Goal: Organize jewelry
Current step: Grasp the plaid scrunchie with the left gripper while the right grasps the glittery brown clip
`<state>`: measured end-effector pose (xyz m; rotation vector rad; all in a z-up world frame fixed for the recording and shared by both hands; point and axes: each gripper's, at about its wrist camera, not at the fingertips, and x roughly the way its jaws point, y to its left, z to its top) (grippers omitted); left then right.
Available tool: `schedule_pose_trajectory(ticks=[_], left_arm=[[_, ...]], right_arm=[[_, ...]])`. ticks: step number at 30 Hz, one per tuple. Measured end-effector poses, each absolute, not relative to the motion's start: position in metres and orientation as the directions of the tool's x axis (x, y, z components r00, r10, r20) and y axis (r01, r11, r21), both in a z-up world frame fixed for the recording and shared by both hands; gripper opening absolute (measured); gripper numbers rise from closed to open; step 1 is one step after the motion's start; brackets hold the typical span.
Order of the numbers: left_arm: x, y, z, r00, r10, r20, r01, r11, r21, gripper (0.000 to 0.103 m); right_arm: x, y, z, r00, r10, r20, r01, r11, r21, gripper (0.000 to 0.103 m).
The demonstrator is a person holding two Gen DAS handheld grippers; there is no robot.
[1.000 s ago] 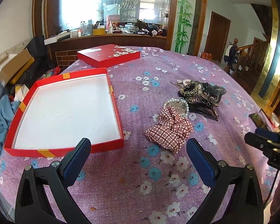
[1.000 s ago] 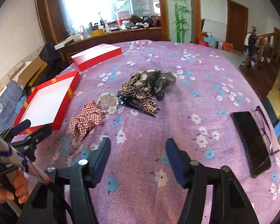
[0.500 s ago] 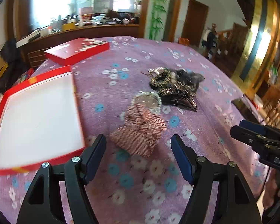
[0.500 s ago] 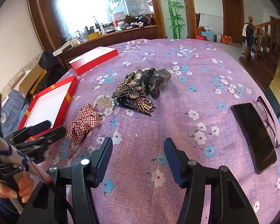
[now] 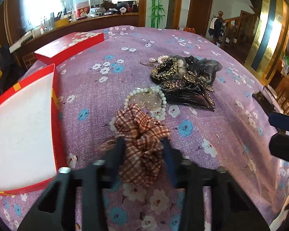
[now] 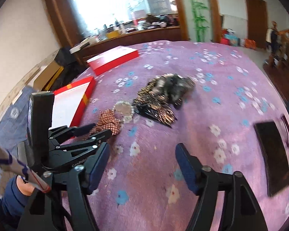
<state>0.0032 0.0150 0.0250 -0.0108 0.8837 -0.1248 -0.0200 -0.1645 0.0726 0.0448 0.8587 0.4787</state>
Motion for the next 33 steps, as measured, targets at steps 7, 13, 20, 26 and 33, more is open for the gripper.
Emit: schedule_pose_trajectory(ticks=[7,13,20,26,33], left_arm=[[0.001,0.032,0.037,0.7,-0.159,-0.696,0.083,0.986,-0.142,0.017],[0.001,0.038,0.043,0.729,-0.187,-0.658,0.082,0.979,-0.188,0.017],[0.006,0.041,0.04,0.718,-0.193,-0.668,0.072,0.976,-0.204,0.017],[0.006,0.038,0.037,0.699,-0.177,-0.693,0.067,0.981,-0.183,0.017],[0.006,0.035,0.032,0.667,-0.178,-0.723,0.073,0.982,-0.174,0.017]], right_arm=[[0.044,-0.152,0.053,0.43,0.492,-0.757,-0.453,0.843,0.29,0.077],[0.093,-0.146,0.033,0.376,0.501,-0.779,-0.472,0.828,0.304,0.077],[0.088,-0.135,0.022,0.322,0.561,-0.763,-0.494,0.787,0.37,0.079],[0.066,-0.12,0.031,0.358,0.525,-0.772,-0.554,0.785,0.277,0.078],[0.078,-0.102,0.016,0.384,0.453,-0.805,-0.57,0.802,0.179,0.042]])
